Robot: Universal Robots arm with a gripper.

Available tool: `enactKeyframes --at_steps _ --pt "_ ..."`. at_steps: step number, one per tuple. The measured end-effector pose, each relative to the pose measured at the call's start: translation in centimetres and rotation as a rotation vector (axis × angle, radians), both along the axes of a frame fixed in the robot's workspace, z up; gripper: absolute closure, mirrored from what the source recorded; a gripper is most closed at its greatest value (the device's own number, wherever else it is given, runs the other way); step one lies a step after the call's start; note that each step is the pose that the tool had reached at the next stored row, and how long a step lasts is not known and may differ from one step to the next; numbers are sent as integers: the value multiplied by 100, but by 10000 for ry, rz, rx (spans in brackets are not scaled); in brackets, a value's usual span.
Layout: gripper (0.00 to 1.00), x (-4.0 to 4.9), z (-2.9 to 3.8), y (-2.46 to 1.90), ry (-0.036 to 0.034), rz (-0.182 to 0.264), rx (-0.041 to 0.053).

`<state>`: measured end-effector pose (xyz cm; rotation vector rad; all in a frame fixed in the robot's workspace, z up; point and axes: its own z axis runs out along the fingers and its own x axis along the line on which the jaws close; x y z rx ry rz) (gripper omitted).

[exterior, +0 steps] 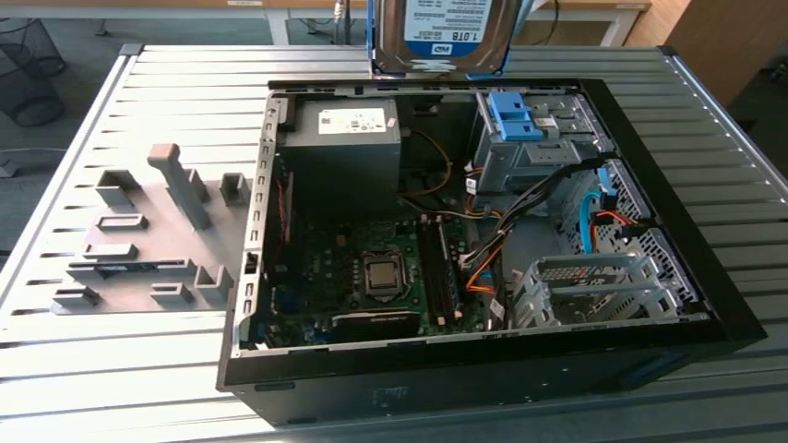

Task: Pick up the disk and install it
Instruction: 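Insert the disk into the insertion slot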

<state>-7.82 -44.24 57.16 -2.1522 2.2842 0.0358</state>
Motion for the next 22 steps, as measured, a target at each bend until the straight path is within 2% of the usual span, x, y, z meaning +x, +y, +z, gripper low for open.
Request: enactKeyframes --at_steps 3,6,14,22 --pt "64 0 0 -34 0 0 -1" --pt "64 0 -1 -51 0 1 -1" --pt "64 0 -1 -63 0 2 -1" --pt "64 0 -2 -94 -1 2 0"
